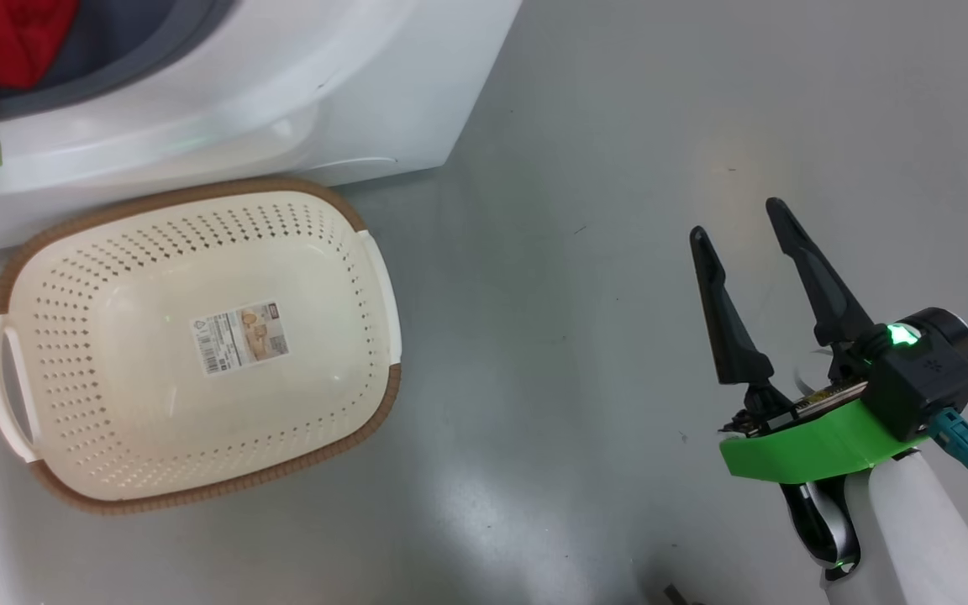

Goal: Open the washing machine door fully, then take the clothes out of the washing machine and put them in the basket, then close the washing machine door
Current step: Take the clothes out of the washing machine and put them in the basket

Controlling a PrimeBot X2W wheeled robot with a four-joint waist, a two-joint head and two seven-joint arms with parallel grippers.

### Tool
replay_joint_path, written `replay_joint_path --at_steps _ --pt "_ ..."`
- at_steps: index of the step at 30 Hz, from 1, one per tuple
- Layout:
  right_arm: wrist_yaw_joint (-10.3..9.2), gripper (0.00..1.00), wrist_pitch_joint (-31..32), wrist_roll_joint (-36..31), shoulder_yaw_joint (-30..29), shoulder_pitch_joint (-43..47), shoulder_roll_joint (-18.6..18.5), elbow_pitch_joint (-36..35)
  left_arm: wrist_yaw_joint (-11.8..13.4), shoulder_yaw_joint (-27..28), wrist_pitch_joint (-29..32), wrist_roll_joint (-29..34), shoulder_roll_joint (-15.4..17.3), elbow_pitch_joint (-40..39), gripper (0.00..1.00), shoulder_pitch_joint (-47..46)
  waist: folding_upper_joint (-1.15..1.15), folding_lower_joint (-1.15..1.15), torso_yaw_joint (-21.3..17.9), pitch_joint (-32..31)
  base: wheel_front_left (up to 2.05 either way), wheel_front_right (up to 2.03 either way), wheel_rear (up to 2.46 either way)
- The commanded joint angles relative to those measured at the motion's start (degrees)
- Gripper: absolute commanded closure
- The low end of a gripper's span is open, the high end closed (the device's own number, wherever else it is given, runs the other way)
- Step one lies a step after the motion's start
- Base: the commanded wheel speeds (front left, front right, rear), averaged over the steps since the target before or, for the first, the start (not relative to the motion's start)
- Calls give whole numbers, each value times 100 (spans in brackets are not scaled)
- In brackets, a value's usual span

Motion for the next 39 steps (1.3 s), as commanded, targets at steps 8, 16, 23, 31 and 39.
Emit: replay_joint_path --at_steps 8,16,23,31,39 --pt "35 0 -36 45 139 104 -40 -75 50 -5 -18 23 390 157 82 49 0 0 -56 -22 0 0 0" --pt "35 0 -36 40 159 54 -40 -72 -73 -41 -265 -62 361 187 100 -21 0 0 -16 50 0 0 0" --pt "35 0 -36 63 116 39 -40 -62 -159 -9 -802 -185 300 57 100 12 0 0 30 71 0 0 0" --pt "35 0 -36 86 106 2 -40 -62 -296 29 -1217 -326 256 -66 100 104 0 0 111 70 0 0 0" --pt "35 0 -36 96 78 -11 -40 -29 -486 -74 -1544 -370 204 -283 100 314 0 0 213 -3 0 0 0"
